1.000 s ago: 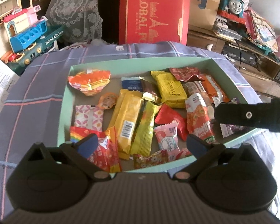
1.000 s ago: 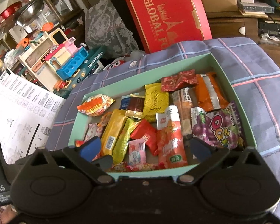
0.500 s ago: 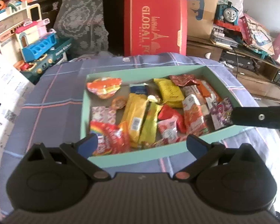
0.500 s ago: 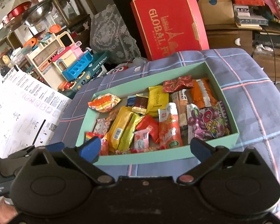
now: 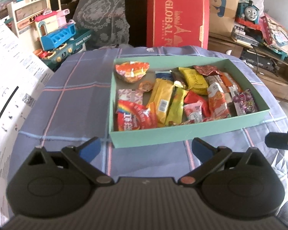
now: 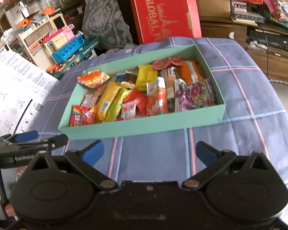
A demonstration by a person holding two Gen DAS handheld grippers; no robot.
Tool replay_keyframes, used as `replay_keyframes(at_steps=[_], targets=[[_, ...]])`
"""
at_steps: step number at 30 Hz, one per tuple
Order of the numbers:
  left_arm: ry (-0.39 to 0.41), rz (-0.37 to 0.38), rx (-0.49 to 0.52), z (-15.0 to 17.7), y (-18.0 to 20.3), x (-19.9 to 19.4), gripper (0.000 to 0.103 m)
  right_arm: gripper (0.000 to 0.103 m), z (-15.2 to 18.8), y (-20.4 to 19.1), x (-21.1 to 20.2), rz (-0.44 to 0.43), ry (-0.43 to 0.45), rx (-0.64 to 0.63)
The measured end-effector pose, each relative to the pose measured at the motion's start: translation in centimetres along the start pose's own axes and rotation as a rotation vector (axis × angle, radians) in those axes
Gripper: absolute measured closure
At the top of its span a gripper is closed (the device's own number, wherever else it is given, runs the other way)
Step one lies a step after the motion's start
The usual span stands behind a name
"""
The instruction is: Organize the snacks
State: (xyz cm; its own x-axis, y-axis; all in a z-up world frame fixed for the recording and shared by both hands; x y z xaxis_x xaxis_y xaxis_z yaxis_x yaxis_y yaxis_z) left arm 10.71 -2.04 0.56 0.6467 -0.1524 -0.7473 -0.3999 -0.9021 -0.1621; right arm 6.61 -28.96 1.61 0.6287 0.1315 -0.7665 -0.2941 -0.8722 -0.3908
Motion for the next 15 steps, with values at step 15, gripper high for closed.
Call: replay_keyframes(at_steps=[15], targets=[[-0.072,-0.042,-0.020,2.3,-0.7,2.3,0.000,0.000,1.5,0.8,1.8,0.058,-0.041,-0.008]])
Point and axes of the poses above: each gripper's, at about its wrist camera, not at the fingertips, and x roughly the way its jaws point, y to its right, z to its underside, the point moved 2 cm from there along x, roughly the way its jaws point, and after that the axes turned 14 degrees about x, right-handed, at the moved point
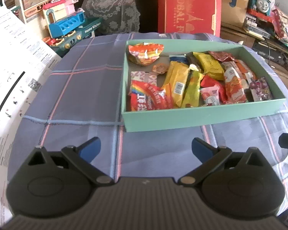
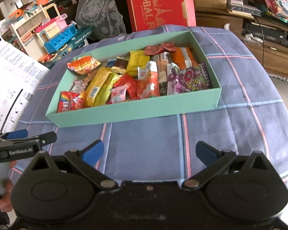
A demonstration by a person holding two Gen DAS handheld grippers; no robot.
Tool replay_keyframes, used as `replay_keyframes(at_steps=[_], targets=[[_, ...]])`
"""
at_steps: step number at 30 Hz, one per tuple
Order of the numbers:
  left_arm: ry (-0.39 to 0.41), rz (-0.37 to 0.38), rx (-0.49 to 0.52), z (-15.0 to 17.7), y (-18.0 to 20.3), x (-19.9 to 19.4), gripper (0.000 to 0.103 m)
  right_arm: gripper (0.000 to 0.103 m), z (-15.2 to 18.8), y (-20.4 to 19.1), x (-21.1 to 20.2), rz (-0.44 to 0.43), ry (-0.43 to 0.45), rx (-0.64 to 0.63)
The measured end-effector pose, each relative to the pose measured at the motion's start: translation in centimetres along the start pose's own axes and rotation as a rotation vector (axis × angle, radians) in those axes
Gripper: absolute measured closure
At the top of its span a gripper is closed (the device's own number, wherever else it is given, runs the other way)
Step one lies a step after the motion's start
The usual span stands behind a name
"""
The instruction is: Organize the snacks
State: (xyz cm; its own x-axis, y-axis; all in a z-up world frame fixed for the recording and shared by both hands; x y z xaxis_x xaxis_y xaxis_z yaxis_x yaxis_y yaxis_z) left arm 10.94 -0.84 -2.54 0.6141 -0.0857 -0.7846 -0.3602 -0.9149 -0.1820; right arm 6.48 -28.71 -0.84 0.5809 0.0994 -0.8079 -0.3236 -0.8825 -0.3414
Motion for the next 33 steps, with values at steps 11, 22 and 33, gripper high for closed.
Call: replay_keyframes(at_steps=[11,22,33], targets=[[-0.033,-0.019,-0.038,0.5,-1.1,1.1,0.000,0.000,-0.1,-0.5,1.2,0.022,-0.024,-0.013],[-0.029,-0.022,-0.038,0.0,-1.1,1.2,0.000,0.000,-0.5,-1.0,1.6,0.034,-0.025,-0.043],[-0.012,-0.027,-0.039,-0.3,-1.4,0.6,0.000,0.000,-1.0,-1.5,1.4,0.036,-0.015,-0.064]])
Point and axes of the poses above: each gripper's, at about its wrist camera, not at the fingertips, and x roughly the way its jaws point, y to its right, z to its underside, the point moved 2 cm from there along x, roughly the way its jaws point, and after that the axes turned 14 degrees about x, right-handed, at the moved point
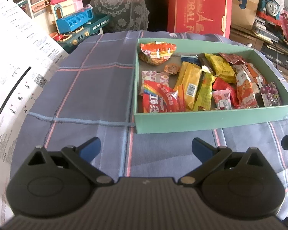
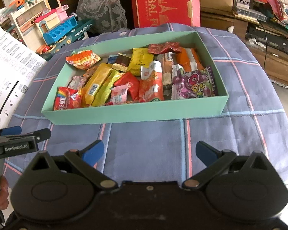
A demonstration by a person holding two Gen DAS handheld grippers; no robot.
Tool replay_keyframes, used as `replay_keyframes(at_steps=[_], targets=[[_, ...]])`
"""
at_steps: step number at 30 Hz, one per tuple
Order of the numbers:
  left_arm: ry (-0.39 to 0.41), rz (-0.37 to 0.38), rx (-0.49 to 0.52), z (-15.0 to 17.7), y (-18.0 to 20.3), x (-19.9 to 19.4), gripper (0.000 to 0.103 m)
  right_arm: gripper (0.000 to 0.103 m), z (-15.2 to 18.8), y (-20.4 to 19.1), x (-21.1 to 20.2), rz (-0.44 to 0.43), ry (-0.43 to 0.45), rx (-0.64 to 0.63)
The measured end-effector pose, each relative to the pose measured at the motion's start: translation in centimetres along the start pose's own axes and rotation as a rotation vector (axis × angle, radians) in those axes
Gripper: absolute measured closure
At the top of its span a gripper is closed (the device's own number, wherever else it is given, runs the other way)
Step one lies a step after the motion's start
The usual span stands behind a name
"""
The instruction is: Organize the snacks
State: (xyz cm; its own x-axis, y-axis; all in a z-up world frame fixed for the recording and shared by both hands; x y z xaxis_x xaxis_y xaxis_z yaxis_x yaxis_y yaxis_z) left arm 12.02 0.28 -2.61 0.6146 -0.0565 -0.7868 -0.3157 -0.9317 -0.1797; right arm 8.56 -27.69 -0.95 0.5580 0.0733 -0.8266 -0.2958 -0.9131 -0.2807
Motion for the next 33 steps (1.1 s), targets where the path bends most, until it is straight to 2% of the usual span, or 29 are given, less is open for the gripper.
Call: replay_keyframes(at_steps=[16,33], targets=[[0.026,-0.013,-0.007,-0.02,-0.36,-0.80,0.000,0.000,0.07,-0.10,-0.05,0.003,0.007,-0.004],[0.007,-0.002,-0.005,0.66,-0.32,-0.41,0.000,0.000,0.39,0.03,-0.05,0.013,0.004,-0.001]])
Point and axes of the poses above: each gripper's, at about its wrist camera, not at the fingertips, and x roughly the way its jaws point, y to its right, z to its underside, the point moved 2 cm from there along x, roughly the way its jaws point, and after that the axes turned 14 degrees about x, right-handed, at the moved point
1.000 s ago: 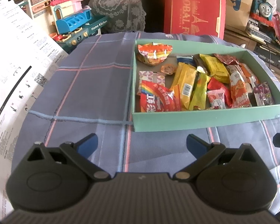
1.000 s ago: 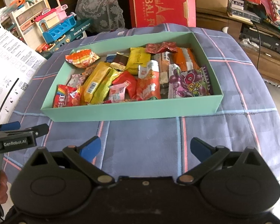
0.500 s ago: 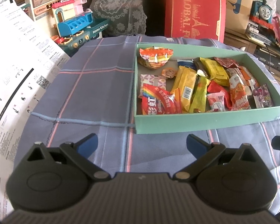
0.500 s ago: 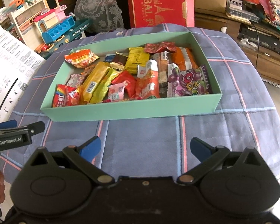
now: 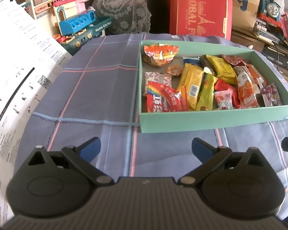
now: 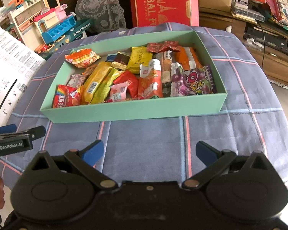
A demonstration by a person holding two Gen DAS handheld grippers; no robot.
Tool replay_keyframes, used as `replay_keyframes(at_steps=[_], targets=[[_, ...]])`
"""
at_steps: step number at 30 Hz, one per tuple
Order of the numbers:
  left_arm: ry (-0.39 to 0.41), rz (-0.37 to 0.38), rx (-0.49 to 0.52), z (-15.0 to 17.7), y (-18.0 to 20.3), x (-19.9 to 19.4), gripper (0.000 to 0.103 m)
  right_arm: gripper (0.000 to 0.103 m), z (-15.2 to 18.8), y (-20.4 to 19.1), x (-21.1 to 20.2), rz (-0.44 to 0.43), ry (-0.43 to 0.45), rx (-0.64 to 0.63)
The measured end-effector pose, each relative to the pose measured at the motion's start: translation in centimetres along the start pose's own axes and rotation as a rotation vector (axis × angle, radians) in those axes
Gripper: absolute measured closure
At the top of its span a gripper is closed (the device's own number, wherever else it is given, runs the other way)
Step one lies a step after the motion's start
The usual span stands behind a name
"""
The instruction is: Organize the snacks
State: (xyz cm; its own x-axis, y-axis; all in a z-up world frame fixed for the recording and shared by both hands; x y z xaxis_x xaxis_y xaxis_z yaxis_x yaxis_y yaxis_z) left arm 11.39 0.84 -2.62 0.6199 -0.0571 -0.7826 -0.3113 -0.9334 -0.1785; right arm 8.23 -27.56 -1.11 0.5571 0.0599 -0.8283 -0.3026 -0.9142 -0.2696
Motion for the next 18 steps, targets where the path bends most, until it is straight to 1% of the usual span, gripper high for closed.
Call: replay_keyframes(at_steps=[2,6,18], targets=[[-0.007,0.018,-0.005,0.09,-0.05,0.15,0.000,0.000,0.05,0.00,-0.01,0.002,0.000,0.000],[-0.014,0.004,0.001,0.17,0.06,0.26,0.000,0.000,0.11,0.06,0.04,0.006,0.000,-0.001],[-0.002,-0.011,0.015,-0.08,0.12,-0.17,0.000,0.000,-0.01,-0.03,-0.09,0.012,0.002,-0.011]])
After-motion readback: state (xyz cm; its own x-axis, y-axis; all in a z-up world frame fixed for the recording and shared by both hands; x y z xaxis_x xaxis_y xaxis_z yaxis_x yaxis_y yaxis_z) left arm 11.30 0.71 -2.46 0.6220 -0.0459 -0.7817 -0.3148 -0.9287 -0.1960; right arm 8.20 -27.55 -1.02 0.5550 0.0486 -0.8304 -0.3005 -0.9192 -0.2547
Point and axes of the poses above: each gripper's, at about its wrist camera, not at the fingertips, and x roughly the way its jaws point, y to its right, z to its underside, the point moved 2 cm from there along x, roughly the way its jaws point, and after that the axes turned 14 degrees about x, right-handed, at the moved point
